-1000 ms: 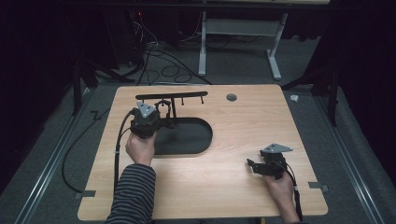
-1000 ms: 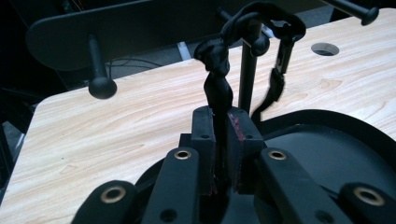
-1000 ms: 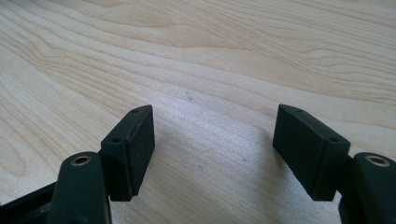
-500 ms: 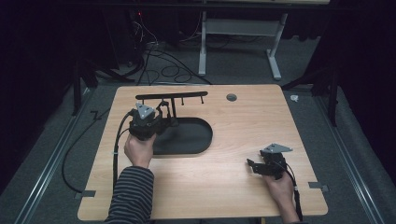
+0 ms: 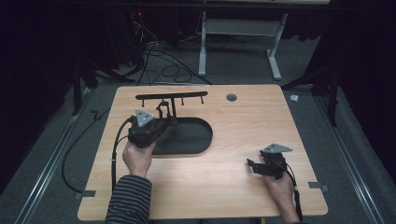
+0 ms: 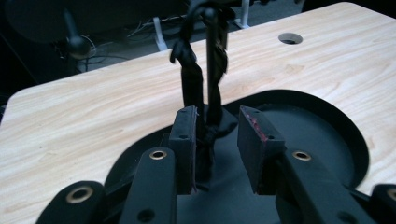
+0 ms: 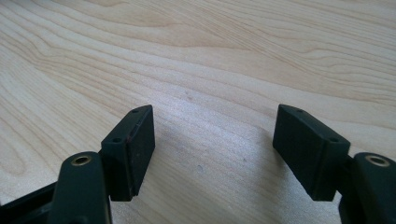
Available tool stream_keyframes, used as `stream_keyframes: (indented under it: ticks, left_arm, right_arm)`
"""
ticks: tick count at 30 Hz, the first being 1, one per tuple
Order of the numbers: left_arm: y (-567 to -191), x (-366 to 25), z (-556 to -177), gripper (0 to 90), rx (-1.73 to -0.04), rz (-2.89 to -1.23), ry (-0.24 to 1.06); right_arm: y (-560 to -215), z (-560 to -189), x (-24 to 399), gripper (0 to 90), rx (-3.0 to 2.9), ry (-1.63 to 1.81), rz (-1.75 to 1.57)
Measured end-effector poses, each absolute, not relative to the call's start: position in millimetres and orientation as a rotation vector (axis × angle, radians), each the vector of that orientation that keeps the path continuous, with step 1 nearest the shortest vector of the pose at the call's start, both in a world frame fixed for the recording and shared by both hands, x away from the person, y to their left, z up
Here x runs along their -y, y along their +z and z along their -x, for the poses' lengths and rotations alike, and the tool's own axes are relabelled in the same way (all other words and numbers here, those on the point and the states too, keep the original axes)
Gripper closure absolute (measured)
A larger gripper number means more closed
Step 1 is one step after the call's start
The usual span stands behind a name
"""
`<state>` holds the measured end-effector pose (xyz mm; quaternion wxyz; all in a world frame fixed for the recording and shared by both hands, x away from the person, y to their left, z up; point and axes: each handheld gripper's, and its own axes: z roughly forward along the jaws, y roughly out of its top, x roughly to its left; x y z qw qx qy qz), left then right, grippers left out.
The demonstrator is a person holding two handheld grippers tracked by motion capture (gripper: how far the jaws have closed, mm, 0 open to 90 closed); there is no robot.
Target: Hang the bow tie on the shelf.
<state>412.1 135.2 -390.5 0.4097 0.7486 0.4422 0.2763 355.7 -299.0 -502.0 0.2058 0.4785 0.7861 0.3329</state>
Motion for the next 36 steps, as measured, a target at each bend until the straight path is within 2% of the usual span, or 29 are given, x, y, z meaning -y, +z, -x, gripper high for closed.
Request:
stream_keyframes:
  ticks: [24, 36]
  left_arm:
    - [-400, -134, -372, 65.6, -1.047, -1.890, 0.621]
    - [-400, -132, -365, 65.1, -1.032, -1.872, 0.584]
  right_arm:
    - [-502, -356, 299, 31.1, -2.188, 0.926, -1.331]
    - [-502, -356, 299, 31.1, -2.188, 0.925, -1.330]
